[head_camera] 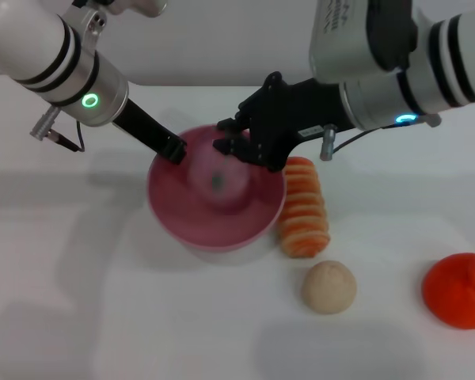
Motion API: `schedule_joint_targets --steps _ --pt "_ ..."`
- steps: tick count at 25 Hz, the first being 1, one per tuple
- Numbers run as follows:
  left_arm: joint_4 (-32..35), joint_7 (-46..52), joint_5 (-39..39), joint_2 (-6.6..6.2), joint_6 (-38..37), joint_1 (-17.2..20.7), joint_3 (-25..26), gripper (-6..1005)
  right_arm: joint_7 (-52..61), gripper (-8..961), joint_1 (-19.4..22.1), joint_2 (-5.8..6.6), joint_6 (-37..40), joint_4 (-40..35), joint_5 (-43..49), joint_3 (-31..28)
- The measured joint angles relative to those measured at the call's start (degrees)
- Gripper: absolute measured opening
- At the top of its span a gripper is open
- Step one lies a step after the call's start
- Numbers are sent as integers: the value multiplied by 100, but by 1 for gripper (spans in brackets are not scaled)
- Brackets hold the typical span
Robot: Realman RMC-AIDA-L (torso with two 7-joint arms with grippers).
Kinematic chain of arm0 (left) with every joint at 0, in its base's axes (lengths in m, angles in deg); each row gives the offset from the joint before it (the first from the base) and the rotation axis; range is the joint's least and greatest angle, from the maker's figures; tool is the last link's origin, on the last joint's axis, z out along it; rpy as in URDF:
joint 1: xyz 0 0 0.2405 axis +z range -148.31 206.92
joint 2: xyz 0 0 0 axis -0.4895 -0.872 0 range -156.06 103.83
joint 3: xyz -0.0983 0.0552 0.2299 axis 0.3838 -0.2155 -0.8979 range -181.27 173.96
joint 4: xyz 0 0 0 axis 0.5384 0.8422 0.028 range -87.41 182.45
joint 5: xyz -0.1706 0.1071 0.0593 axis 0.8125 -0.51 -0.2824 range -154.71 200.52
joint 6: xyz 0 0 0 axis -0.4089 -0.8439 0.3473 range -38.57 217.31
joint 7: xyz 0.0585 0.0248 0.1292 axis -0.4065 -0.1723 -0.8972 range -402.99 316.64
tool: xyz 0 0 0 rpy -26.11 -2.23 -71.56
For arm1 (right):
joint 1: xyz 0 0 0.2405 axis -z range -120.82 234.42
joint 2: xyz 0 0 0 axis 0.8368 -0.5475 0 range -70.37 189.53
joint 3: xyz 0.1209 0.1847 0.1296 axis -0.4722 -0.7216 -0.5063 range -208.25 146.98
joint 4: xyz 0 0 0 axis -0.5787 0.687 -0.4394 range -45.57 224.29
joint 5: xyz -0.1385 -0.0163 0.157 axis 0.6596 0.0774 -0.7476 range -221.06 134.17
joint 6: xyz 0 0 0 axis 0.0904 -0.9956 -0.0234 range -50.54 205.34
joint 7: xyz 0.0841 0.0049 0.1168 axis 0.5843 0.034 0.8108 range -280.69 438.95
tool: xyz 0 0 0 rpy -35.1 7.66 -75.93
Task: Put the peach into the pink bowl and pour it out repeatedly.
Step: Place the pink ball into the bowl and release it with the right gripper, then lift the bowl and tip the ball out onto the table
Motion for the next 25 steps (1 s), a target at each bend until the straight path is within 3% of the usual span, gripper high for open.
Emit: schedule_joint_targets --steps 3,8,12,15,18,22,25 --pt "-1 -1 2 1 36 -2 0 46 -34 73 56 -6 -79 -26 -11 35" --pt "-1 -5 4 3 147 -17 0 46 -42 234 218 -10 -244 -192 -20 -39" --pt "25 -17 6 1 450 7 -5 46 -57 351 595 -33 -754 -347 -237 -517" --pt "89 -98 176 6 973 97 -134 46 -386 436 934 -6 -1182 -140 -1112 -1069" --pt "160 -424 616 5 1668 255 -332 46 -1260 435 1302 25 -1205 337 -2568 -1747" --pt "175 -1118 1518 2 2665 487 -626 45 -2323 433 1627 36 -653 990 -4099 -2490" --pt "144 -1882 2453 1 3523 737 -959 45 -2654 432 1801 33 -354 1266 -4542 -2918"
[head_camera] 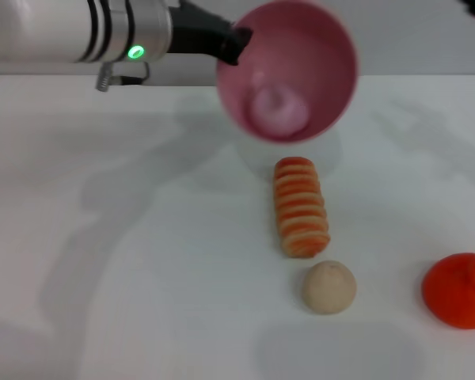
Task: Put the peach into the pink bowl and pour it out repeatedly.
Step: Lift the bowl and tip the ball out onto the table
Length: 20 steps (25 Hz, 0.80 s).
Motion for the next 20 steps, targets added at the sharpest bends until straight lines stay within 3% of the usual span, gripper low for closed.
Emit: schedule_joint_targets --steps 6,10,13,15,16,20 --pt "-54 -1599 1991 10 1690 521 -994 45 -218 430 256 -14 247 136 -263 -659" --pt "-67 -2842 3304 22 2521 727 -1754 45 -1029 428 343 -11 296 757 -1148 -971" --pt "-67 -2842 3304 22 2521 727 -1754 45 -1493 427 348 11 399 1176 -1677 -1037" --pt "-70 -3229 3632 31 2689 762 -1957 45 -1620 426 344 8 418 1235 -1738 -1061" --pt "-38 -3983 4122 42 2966 791 -2403 45 -1645 426 340 3 420 1241 -1739 -1063" --pt "73 -4465 4157 45 2991 818 -2604 45 -1661 424 320 1 427 1265 -1739 -1025"
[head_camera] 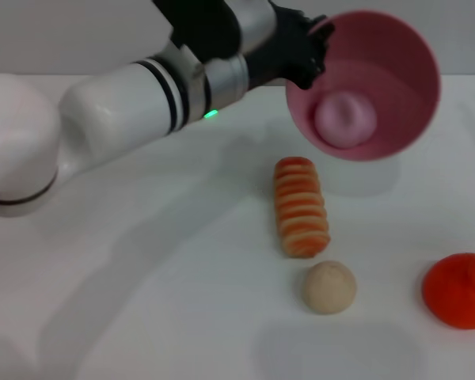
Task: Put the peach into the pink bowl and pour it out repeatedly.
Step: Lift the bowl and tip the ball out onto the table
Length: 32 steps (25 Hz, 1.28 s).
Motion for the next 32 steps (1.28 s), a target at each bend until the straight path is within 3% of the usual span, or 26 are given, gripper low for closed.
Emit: schedule_joint_targets --steps 4,5,11,13,16,19,21,23,26,27,32 --pt "99 -450 6 6 76 21 -190 45 0 423 -31 -6 2 46 0 13" --pt "181 -746 12 8 383 23 -441 45 0 422 -35 -8 2 56 0 15" --pt "239 -978 19 9 761 25 -707 45 1 420 6 -14 39 69 -46 -59" --pt "242 -1108 -37 6 1330 -9 -1050 45 1 419 17 -10 64 70 -52 -121" --pt "243 -1135 -56 6 1425 -15 -1088 45 2 418 31 -7 70 69 -54 -171" --pt "398 -1383 -211 3 2283 37 -1507 45 2 417 35 -12 71 84 -63 -203" --pt "398 -1383 -211 3 2283 37 -1507 46 2 416 31 -12 71 109 -66 -205" --pt "476 -1361 -786 5 3308 95 -2083 46 2 415 22 -7 71 127 -68 -209" --pt "477 -1341 -966 6 3606 100 -2276 46 1 414 15 -5 72 145 -70 -213" --pt "455 -1334 -1203 11 4045 103 -2542 45 1 413 13 -5 72 150 -70 -214" --pt "434 -1197 -1355 17 4209 104 -2636 44 0 411 -4 -2 66 164 -71 -215"
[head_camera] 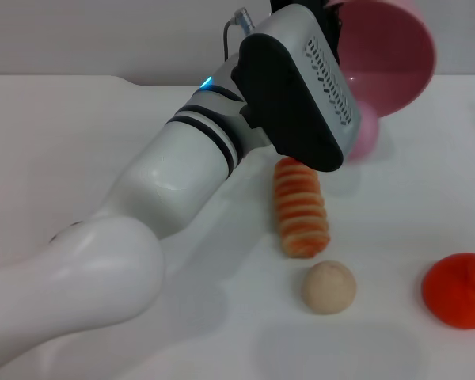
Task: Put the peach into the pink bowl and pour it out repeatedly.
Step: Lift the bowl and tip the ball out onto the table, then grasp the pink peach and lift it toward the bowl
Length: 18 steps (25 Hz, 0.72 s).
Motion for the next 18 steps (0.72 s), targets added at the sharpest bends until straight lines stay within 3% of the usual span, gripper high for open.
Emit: schedule_joint_targets --steps 11,15,16,18 --pt "-75 342 -246 1 71 -1 -15 42 -13 407 -49 14 -26 34 32 1" --pt "-74 791 -177 -7 -176 -29 253 42 -14 405 -58 14 -26 84 38 25" --pt "-67 886 -150 -11 -295 -34 359 42 -18 405 -67 14 -26 111 39 29" --pt "-151 1558 200 -28 -1734 -166 1522 42 -42 404 -85 14 -28 171 40 27"
